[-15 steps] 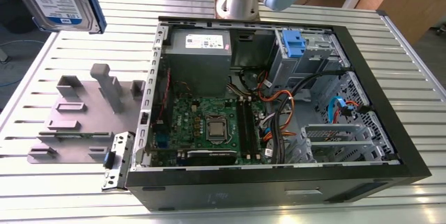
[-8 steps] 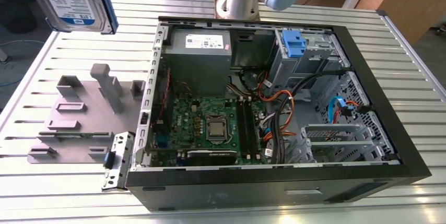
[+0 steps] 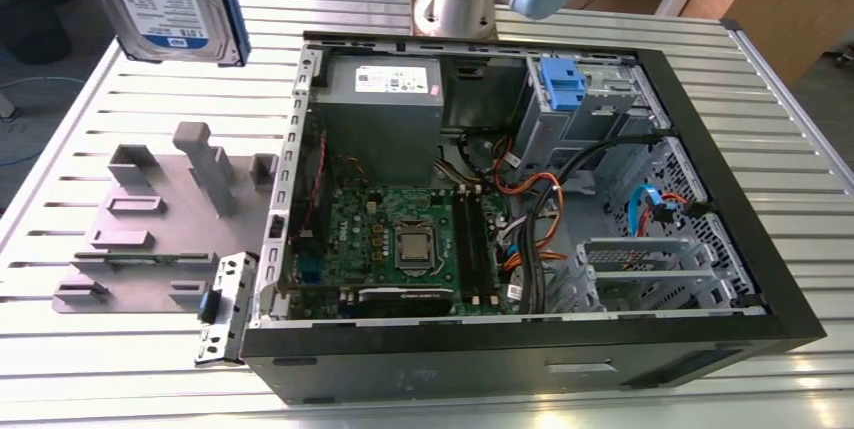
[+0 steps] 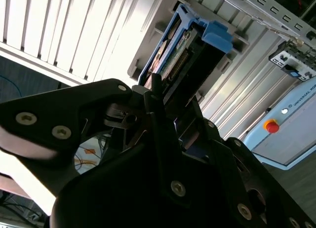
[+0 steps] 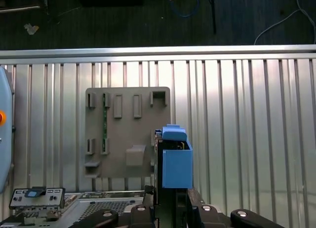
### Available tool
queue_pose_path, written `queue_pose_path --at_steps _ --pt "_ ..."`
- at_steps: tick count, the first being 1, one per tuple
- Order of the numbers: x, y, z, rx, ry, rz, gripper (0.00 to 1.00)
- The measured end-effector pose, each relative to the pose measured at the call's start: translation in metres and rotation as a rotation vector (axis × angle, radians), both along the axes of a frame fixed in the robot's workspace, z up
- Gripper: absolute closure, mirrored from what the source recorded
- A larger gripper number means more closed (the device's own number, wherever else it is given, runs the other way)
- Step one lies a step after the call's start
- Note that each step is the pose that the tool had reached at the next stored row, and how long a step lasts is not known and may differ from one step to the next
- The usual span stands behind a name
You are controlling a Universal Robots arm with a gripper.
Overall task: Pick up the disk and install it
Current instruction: 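Pick up the disk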
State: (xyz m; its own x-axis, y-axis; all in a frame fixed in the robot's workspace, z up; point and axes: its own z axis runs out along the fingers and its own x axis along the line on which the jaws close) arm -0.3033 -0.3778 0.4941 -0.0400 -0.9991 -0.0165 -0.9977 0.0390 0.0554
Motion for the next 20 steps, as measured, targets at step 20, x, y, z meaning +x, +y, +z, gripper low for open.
queue_pose_path --at_steps 20 --pt "0.0649 0.0002 -0.0007 0.0000 0.0000 0.000 0.65"
